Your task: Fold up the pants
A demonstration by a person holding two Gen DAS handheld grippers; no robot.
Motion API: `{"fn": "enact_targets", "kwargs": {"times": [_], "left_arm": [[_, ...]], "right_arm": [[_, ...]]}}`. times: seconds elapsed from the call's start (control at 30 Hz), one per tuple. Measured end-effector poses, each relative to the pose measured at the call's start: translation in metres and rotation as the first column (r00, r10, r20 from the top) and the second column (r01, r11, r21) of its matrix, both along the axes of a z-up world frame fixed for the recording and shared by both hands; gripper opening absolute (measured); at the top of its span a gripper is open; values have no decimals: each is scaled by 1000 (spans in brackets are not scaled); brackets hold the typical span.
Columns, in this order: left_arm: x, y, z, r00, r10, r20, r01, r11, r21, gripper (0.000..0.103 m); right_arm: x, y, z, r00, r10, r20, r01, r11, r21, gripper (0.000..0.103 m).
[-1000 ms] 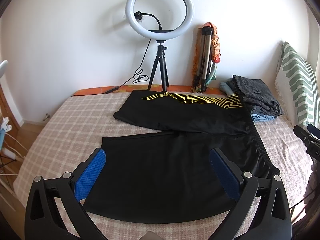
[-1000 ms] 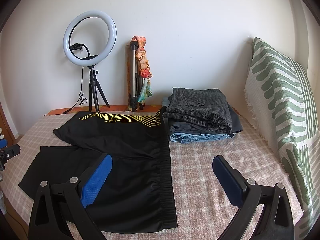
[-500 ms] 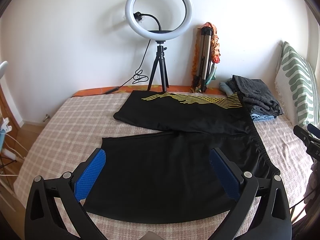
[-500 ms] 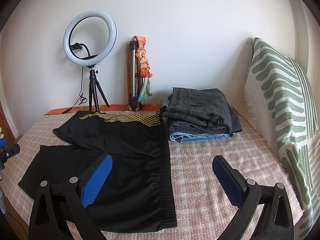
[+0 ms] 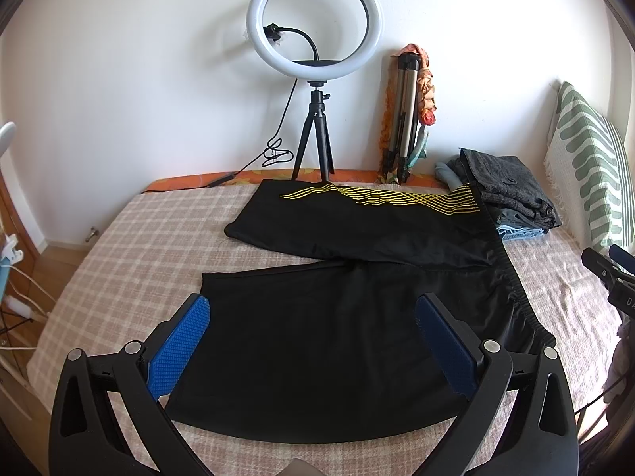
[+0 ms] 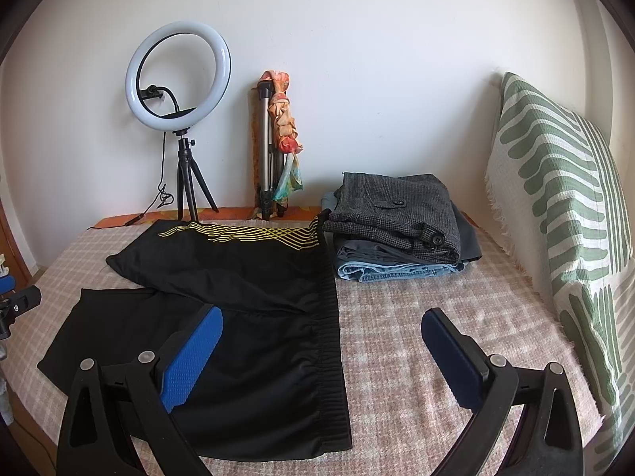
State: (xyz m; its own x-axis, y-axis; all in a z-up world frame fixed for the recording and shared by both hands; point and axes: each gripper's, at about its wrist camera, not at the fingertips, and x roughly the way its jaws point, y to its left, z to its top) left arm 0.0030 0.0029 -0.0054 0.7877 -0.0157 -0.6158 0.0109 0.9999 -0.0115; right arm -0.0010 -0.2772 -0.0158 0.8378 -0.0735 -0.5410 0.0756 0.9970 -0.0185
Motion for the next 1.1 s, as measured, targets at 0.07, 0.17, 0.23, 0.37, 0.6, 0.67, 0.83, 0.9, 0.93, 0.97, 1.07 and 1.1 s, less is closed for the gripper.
{"fn": "enact_targets", "kwargs": {"times": [0.07, 0.17, 0.23, 0.37, 0.6, 0.67, 0.83, 0.9, 0.93, 0.97, 1.07, 1.1], "left_arm": [[0, 0, 0, 1000, 0, -1, 0, 1000, -2, 103], [0, 0, 0, 1000, 1, 1, -1, 1000, 1, 103], [0, 0, 0, 1000, 1, 1, -1, 1000, 2, 103], [0, 0, 0, 1000, 2, 1, -2, 1000, 1, 103], [0, 0, 0, 1000, 2, 0, -2, 1000, 3, 103], [0, 0, 0, 1000, 1, 1, -1, 1000, 3, 103], [1, 1, -1, 1000, 2, 0, -2, 1000, 4, 103], [1, 2, -1, 1000, 4, -1, -4, 1000, 3, 103], [2, 3, -1, 1000, 5, -2, -5, 1000, 3, 103], [3, 4, -1, 1000, 5, -2, -5, 1000, 4, 103], [6, 7, -3, 1000, 4, -7, -4, 1000, 3, 103], [8, 8, -4, 1000, -2, -10, 2, 1000, -2, 103]], "right_arm": [[0, 0, 0, 1000, 0, 0, 0, 1000, -1, 101], [0, 0, 0, 1000, 0, 0, 0, 1000, 2, 101], [0, 0, 0, 1000, 0, 0, 0, 1000, 0, 101], [0, 0, 0, 1000, 1, 0, -1, 1000, 2, 101], [1, 2, -2, 1000, 6, -1, -6, 1000, -2, 101], [1, 2, -2, 1000, 6, -1, -6, 1000, -2, 101], [1, 3, -3, 1000, 7, -4, -7, 1000, -1, 101], [2, 3, -4, 1000, 8, -7, -8, 1000, 1, 101], [3, 2, -5, 1000, 9, -10, -9, 1000, 3, 101], [4, 2, -5, 1000, 11, -13, -11, 1000, 5, 101], [7, 1, -8, 1000, 18, -22, -17, 1000, 12, 101], [8, 1, -9, 999, 23, -26, -22, 1000, 17, 101]]}}
